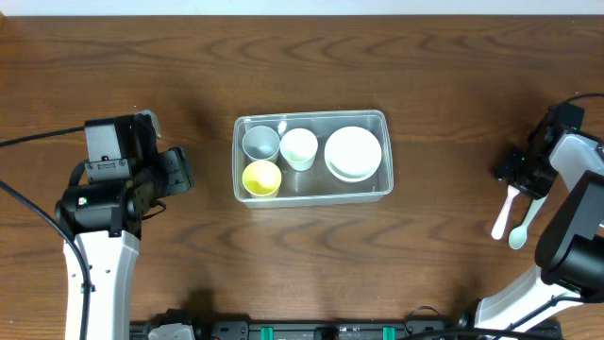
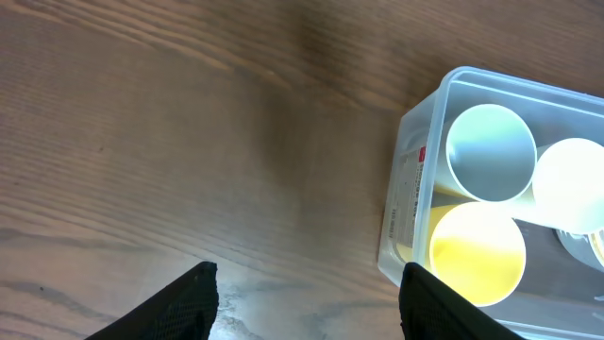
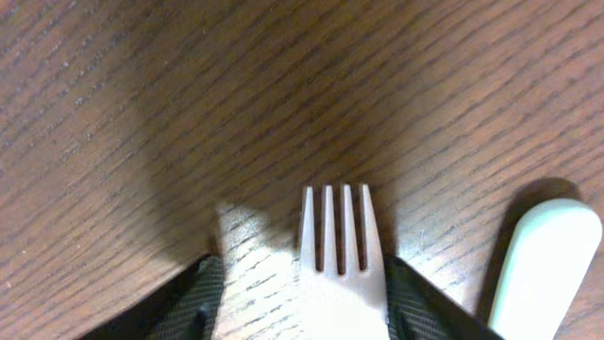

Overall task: Pack container
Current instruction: 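Move the right gripper to the white fork and grasp it, then carry the white fork over the container beside the bowls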

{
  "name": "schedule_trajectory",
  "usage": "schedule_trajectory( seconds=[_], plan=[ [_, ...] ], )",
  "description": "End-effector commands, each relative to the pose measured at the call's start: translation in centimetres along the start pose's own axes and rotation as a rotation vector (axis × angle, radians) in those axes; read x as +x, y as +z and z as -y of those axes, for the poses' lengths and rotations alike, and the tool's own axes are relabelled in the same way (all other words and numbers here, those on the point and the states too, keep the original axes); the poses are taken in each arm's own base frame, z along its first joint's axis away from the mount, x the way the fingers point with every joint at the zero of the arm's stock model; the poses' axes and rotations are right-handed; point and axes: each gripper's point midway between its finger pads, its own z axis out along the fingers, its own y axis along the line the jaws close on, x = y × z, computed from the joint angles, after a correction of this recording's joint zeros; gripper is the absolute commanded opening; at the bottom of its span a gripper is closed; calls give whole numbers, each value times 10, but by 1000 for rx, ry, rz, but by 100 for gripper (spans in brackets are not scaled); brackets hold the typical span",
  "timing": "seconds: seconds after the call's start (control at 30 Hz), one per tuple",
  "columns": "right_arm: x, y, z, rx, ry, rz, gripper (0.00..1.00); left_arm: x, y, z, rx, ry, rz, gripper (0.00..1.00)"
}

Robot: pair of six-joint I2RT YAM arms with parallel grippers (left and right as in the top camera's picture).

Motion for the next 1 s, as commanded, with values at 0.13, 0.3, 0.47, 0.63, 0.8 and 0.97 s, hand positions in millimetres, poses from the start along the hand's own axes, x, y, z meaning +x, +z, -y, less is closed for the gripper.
schedule_trajectory(
  seconds=[0.13,0.3,0.47,0.63,0.8,0.97],
  plan=[
    [16,11,4,5,-2,-57,40,0,1,0,4,-8,-2,62],
    [16,11,4,2,-2,-58,31,0,1,0,4,-8,-2,62],
    [16,11,4,2,-2,-58,25,0,1,0,4,-8,-2,62],
    [16,11,4,2,-1,-58,22,0,1,0,4,-8,-2,63],
    [15,11,2,0,29,-51,17,0,1,0,4,-8,-2,62],
    [9,1,-20,-122,27,-40,15,0,1,0,4,-8,-2,62]
  ],
)
